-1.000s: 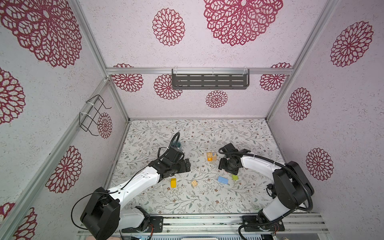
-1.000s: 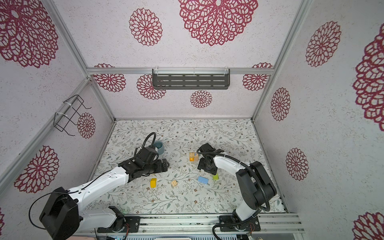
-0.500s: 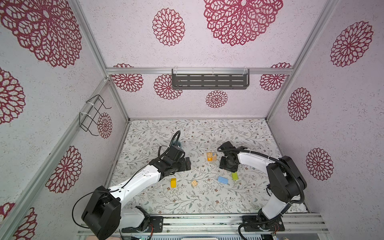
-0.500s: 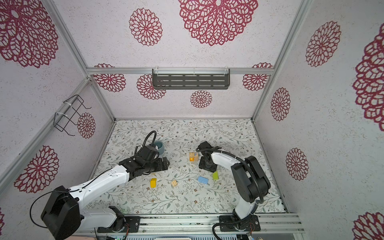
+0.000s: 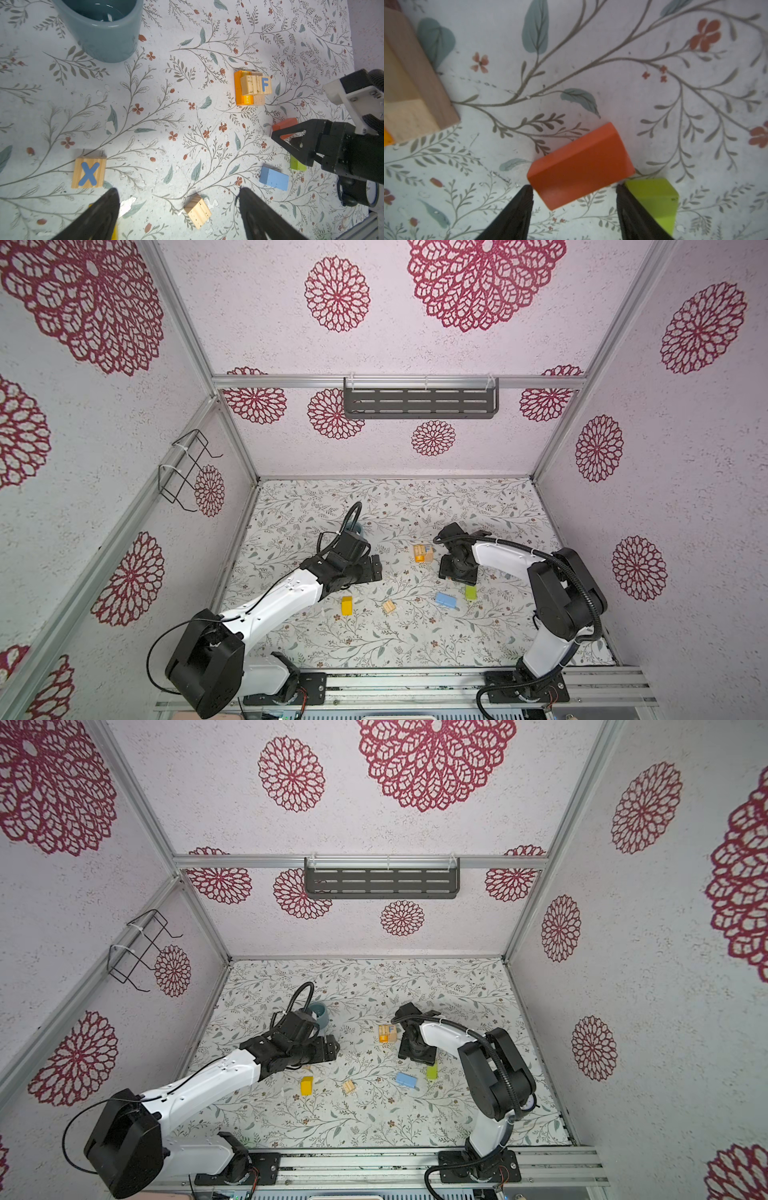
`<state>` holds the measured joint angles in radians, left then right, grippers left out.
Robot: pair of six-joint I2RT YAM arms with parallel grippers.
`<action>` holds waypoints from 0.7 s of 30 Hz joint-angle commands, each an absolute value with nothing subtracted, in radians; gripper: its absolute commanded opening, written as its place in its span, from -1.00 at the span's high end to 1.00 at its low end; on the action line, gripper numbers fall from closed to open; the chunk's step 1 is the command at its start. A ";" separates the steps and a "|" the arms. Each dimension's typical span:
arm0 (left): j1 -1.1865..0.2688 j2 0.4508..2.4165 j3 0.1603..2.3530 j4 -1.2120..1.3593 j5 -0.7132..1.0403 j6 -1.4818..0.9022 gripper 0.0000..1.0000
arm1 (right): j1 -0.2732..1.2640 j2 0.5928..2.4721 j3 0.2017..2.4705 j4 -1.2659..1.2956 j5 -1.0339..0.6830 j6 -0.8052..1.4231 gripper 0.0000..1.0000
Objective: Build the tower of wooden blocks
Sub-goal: 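Lower the right gripper and close it on the red-orange block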
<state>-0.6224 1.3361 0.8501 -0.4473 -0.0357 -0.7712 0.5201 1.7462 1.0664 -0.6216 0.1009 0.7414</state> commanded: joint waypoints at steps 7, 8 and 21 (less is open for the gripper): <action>-0.613 1.354 0.887 -0.451 -0.041 -0.770 -0.85 | 0.487 1.777 1.122 -0.626 0.099 0.714 -0.49; -0.612 1.355 0.890 -0.452 -0.042 -0.769 -0.85 | 0.485 1.782 1.128 -0.622 0.094 0.711 -0.50; -0.601 1.373 0.908 -0.466 -0.046 -0.766 -0.85 | 0.478 1.875 1.241 -0.642 0.087 0.660 -0.46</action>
